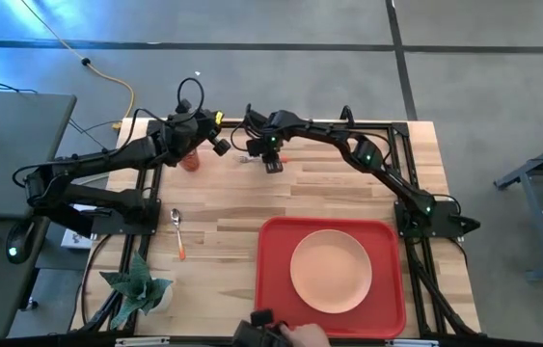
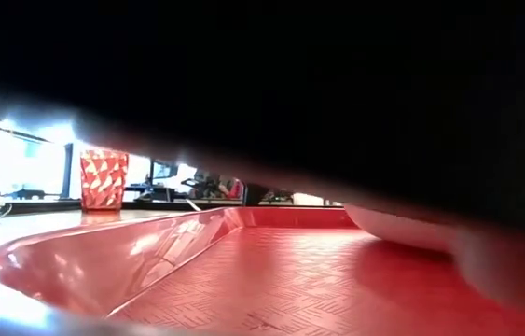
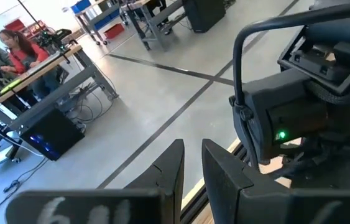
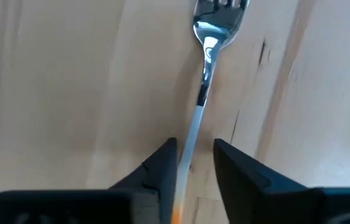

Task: Pick and place plate/cup/fork/spoon on tray
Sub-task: Put the orange fork on the orange serving tray to the right of the light orange plate, then put the orange glass on the orange serving tray to the top left of the light orange plate

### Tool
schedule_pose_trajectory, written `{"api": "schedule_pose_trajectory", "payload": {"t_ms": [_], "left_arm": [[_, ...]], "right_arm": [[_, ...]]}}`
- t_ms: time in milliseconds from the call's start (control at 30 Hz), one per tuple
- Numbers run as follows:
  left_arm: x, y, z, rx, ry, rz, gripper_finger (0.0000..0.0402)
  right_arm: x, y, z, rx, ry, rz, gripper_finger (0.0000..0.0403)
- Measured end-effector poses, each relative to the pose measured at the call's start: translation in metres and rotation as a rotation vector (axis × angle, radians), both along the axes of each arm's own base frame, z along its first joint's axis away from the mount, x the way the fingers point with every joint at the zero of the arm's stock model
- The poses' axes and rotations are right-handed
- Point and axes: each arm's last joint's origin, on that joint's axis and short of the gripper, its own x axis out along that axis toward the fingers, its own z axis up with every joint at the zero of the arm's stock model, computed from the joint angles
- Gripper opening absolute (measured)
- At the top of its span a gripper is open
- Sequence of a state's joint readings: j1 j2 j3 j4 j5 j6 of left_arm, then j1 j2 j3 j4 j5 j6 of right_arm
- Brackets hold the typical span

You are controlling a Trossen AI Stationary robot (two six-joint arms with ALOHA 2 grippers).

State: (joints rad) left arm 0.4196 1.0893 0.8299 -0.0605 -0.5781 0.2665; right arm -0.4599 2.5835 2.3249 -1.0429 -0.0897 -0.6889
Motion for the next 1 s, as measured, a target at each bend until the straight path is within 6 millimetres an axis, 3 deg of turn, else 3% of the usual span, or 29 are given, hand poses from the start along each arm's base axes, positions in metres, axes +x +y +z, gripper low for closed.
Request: {"api": "schedule_pose_trajectory", "payload": {"t_ms": [167,500,633,1000], "left_arm": [[0.0,0.0,0.0,0.001,-0.001,0.0,0.0046],[0.0,0.0,-0.001,0.001,0.011,-0.002,0.0046],[0.0,0.0,-0.001,-0.006,0.012,0.001,0.0046],[0.001,0.0,0.003,0.029,-0.007,-0.006,0.0046]], "right_arm": [[-0.004,-0.01,-0.001,0.065,-0.028,-0.093,0.0068],[-0.001,-0.006,0.0,0.054,-0.023,-0.306,0.0057],[0.002,-0.01,0.01,0.07,-0.077,-0.451,0.0057],[0.007,-0.011,0.01,0.081,-0.127,-0.501,0.0058]]}}
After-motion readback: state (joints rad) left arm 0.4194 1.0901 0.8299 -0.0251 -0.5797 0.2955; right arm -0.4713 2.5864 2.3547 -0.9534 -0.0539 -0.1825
